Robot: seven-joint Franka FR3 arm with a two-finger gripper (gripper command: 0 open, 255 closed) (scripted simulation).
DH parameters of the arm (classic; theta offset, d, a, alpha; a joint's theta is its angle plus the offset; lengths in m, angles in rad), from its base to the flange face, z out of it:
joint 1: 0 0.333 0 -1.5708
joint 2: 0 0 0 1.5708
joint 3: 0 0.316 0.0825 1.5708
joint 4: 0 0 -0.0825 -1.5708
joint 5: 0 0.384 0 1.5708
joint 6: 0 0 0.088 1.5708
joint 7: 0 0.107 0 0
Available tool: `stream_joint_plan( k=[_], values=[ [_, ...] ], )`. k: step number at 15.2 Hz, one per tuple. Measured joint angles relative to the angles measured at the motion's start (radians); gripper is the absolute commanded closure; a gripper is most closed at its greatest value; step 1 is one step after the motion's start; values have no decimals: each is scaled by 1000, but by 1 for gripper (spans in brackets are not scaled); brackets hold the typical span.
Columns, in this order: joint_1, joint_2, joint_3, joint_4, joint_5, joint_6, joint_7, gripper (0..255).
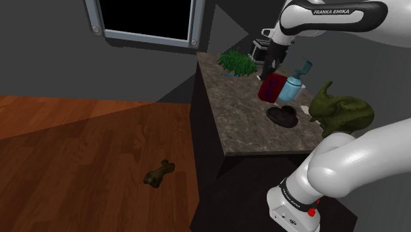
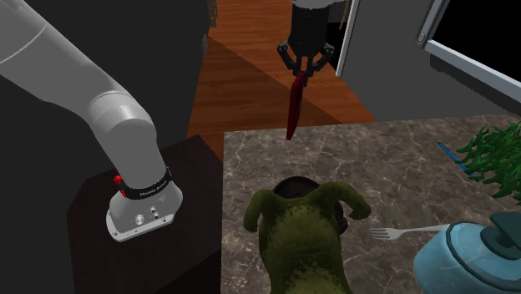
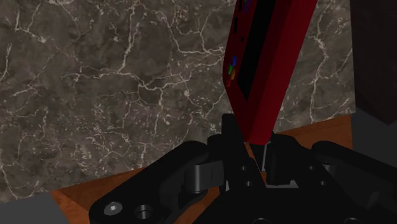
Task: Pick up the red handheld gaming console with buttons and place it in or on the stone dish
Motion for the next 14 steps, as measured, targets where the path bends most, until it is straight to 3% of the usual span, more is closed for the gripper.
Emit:
stream_joint_plan(
  k=[6, 14],
  values=[
    [-28, -42, -30, 34, -25, -69, -55, 255],
    [-99, -110, -139, 89, -96, -165, -223, 255]
  ],
)
